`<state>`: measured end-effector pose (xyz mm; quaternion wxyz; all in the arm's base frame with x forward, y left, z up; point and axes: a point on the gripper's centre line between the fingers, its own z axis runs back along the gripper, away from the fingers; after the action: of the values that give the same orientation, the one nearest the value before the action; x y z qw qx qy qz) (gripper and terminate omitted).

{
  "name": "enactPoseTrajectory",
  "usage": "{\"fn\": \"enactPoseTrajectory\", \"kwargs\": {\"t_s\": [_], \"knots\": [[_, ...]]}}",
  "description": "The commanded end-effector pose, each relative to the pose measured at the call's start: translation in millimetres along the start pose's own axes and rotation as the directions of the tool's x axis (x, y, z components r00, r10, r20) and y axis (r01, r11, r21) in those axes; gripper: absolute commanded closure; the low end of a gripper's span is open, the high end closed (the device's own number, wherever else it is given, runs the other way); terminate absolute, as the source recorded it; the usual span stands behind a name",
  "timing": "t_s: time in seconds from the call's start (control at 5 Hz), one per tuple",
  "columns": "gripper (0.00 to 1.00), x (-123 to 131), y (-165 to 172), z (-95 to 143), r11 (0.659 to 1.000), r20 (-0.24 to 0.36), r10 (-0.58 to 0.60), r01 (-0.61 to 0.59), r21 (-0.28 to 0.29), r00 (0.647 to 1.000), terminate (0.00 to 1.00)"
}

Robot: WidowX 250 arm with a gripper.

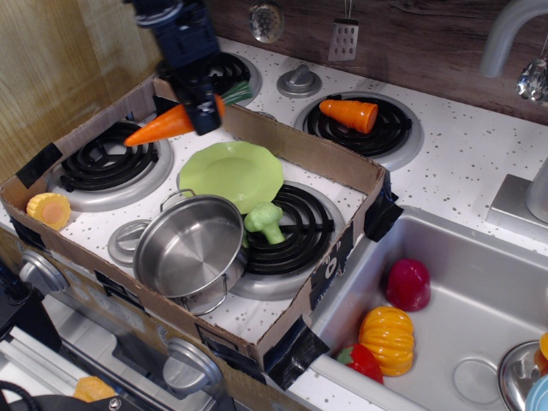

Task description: Put carrot on plate

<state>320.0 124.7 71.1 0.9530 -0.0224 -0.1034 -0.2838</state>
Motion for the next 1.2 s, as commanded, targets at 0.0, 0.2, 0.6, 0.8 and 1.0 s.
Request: {"fn": "enactPoseTrajectory", "kwargs": {"t_s": [0.0,0.2,0.6,0.8,1.0], "knots": [[1.0,22,-32,9,0.994,0.069,0.064,-0.07,0.088,0.996,0.0],[1.0,18,-38,-12,0.993,0.08,0.084,-0.09,0.075,0.993,0.0],[1.0,-3,2,-10,0.999,-0.004,-0.004,0.004,0.031,1.0,0.0],[1.0,-7,6,-8,1.0,-0.014,-0.012,0.013,0.012,1.0,0.0],[1.0,-7,-1,-13,0.999,0.002,0.013,-0.013,0.032,1.0,0.0]]}}
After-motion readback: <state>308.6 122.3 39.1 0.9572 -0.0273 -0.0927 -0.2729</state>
